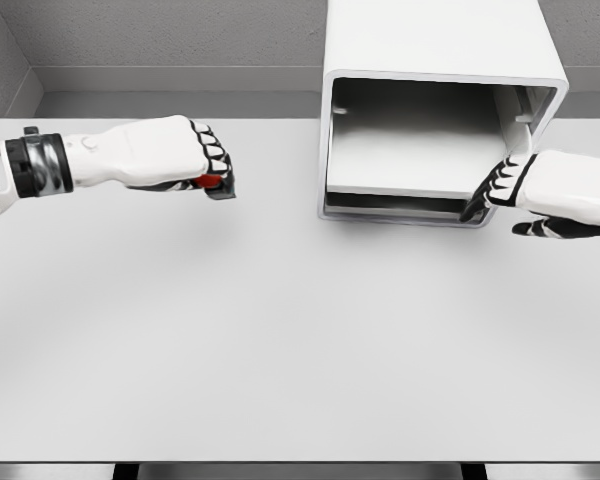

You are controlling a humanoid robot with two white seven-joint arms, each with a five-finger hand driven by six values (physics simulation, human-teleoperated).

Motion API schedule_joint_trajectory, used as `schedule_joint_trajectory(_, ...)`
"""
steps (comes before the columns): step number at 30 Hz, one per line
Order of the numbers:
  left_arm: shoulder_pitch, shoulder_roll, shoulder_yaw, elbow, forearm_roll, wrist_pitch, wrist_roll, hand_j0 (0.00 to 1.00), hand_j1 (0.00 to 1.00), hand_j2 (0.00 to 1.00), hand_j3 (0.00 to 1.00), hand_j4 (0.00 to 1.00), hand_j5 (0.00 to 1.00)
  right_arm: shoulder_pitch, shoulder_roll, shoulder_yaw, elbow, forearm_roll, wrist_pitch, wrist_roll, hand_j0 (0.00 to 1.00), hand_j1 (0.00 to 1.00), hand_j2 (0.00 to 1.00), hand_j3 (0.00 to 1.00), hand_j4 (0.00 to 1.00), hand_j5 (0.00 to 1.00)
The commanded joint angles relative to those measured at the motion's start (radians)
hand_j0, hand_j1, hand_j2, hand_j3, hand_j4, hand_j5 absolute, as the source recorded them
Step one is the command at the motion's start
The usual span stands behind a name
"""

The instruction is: Slide open multi-storey tabletop storage cabinets and put open load switch and slide close multi-storey tabletop storage cabinets

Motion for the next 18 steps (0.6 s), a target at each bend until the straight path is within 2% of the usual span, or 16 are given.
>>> schedule_joint_trajectory(1, 0.0, 0.001, 0.002, -0.025, 0.006, 0.001, 0.001, 0.53, 0.53, 0.53, 0.53, 0.53, 0.53, 0.002, 0.015, 0.0, -0.001, -0.007, 0.002, 0.002, 0.68, 0.68, 0.68, 0.68, 0.68, 0.68)
schedule_joint_trajectory(10, 0.0, 0.003, 0.002, -0.043, 0.005, 0.001, -0.001, 0.53, 0.53, 0.53, 0.53, 0.53, 0.53, 0.087, 0.046, -0.002, 0.0, 0.002, 0.002, 0.005, 0.66, 0.66, 0.66, 0.66, 0.66, 0.66)
schedule_joint_trajectory(16, 0.003, 0.001, 0.002, -0.077, 0.002, 0.001, -0.001, 0.53, 0.53, 0.53, 0.53, 0.53, 0.53, 0.094, 0.052, -0.013, 0.0, 0.011, 0.002, 0.005, 0.66, 0.66, 0.66, 0.66, 0.66, 0.66)
schedule_joint_trajectory(18, 0.003, 0.001, 0.001, -0.083, 0.002, 0.001, -0.001, 0.53, 0.53, 0.53, 0.53, 0.53, 0.53, 0.089, 0.089, -0.016, 0.0, 0.013, 0.002, 0.006, 0.66, 0.66, 0.66, 0.66, 0.66, 0.66)
